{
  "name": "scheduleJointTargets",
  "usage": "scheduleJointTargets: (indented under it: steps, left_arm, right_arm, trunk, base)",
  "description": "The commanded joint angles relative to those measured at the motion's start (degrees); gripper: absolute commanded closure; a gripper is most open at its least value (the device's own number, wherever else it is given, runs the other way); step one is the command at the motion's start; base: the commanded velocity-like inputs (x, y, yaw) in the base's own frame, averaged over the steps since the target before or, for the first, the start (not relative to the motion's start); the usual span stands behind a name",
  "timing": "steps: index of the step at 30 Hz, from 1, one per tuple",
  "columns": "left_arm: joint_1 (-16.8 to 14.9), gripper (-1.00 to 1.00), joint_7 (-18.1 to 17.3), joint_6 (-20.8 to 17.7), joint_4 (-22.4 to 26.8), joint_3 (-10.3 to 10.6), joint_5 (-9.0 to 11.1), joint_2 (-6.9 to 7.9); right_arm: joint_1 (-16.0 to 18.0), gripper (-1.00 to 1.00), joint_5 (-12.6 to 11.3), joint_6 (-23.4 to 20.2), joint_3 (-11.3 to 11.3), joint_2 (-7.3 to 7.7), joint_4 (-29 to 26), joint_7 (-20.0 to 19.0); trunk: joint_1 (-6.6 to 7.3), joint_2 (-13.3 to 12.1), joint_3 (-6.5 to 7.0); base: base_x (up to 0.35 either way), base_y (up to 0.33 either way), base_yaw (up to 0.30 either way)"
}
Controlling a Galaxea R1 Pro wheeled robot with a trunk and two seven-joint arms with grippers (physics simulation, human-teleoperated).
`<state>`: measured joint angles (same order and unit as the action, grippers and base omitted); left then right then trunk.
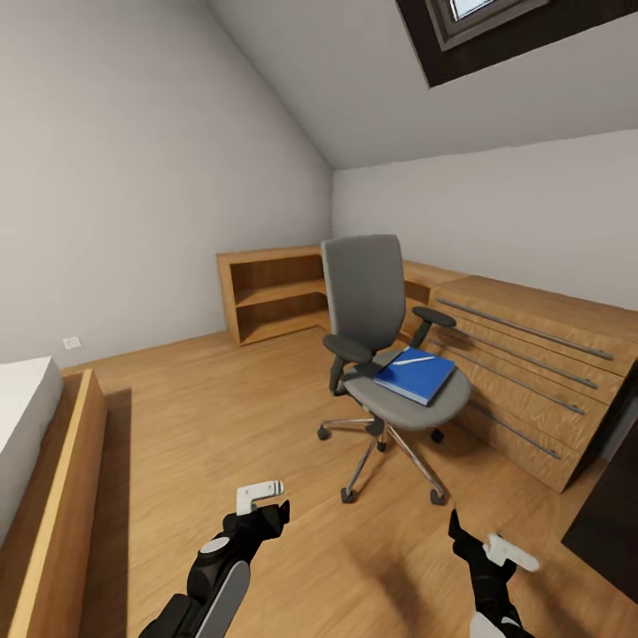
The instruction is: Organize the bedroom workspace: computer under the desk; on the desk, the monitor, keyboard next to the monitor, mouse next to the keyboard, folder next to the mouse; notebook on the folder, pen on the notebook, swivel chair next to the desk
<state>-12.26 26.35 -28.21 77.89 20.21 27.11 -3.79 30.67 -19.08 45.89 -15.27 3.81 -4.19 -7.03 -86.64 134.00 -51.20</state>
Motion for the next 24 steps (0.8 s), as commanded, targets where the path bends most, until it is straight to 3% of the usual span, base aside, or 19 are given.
scheduleJointTargets:
  steps: [1,12,16,20,22,24]
  left_arm:
    - [-0.04,-1.00,0.57,-0.09,0.07,0.11,0.48,0.01]
    - [-0.04,-1.00,0.98,-0.11,-1.13,0.18,-2.06,0.01]
    - [-0.04,-1.00,1.46,0.60,-9.25,-0.20,-3.19,0.14]
    - [-0.04,-1.00,1.55,4.04,-12.49,-0.43,-3.33,0.42]
    - [-0.04,-1.00,1.42,8.60,-14.01,-0.41,-3.32,1.01]
    - [-0.02,-1.00,1.42,10.18,-14.53,-0.35,-3.31,1.22]
  right_arm:
    - [-0.13,-1.00,-0.40,0.73,-0.19,-0.12,1.42,-0.64]
    - [-0.42,-1.00,-0.18,6.36,-0.19,-2.13,4.97,-0.81]
    - [-0.45,-1.00,-0.17,6.95,-0.19,-2.31,5.13,-0.80]
    - [-0.65,-1.00,-0.17,6.99,-0.19,-2.37,5.23,-0.80]
    - [-1.46,-1.00,-0.18,6.99,-0.20,-2.39,5.24,-0.79]
    - [-1.82,-1.00,-0.21,7.02,-0.20,-2.40,5.24,-0.79]
  trunk:
    - [0.24,-0.39,0.13]
    - [2.65,-4.80,2.10]
    - [3.53,-6.41,2.82]
    - [4.41,-8.01,3.54]
    - [4.85,-8.81,3.90]
    - [5.29,-9.61,4.26]
  base:
    - [0.000,0.000,0.000]
    - [0.000,0.000,0.000]
    - [0.000,0.000,0.000]
    - [0.000,0.000,0.000]
    - [0.000,0.000,0.000]
    - [0.000,0.000,0.000]
